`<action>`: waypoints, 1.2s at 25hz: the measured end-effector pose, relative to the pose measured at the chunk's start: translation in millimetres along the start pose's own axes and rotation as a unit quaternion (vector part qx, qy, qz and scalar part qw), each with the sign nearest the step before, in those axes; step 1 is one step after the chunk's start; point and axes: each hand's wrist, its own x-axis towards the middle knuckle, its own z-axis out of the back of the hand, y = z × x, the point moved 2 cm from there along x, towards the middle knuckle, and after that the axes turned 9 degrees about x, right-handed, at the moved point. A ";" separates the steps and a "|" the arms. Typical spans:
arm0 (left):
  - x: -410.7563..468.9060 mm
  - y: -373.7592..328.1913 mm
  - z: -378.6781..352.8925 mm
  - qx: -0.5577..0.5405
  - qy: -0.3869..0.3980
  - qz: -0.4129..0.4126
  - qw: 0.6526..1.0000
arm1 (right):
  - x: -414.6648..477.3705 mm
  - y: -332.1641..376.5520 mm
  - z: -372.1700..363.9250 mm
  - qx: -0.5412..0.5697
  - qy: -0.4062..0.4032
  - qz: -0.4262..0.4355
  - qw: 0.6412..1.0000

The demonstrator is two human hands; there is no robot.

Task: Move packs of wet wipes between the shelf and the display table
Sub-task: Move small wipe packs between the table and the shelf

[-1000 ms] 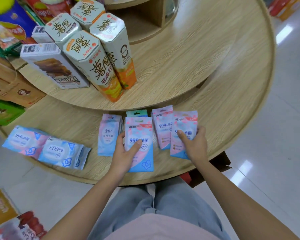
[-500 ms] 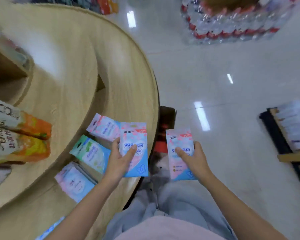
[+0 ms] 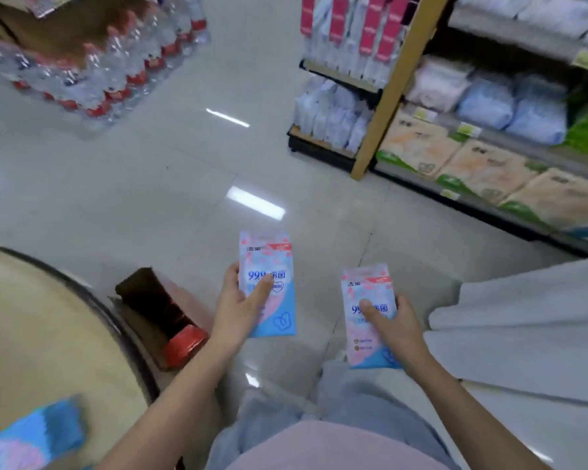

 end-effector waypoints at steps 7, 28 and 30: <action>50.0 -74.1 -157.0 0.037 0.078 -0.042 0.995 | 80.9 24.0 127.9 0.074 -0.079 -0.013 0.994; 278.1 -391.8 -483.7 0.074 0.261 -0.167 0.948 | 368.7 256.2 330.0 0.197 -0.250 0.082 0.944; 286.6 -429.6 -521.9 0.071 0.282 -0.199 0.936 | 384.4 274.6 359.3 0.207 -0.271 0.104 0.935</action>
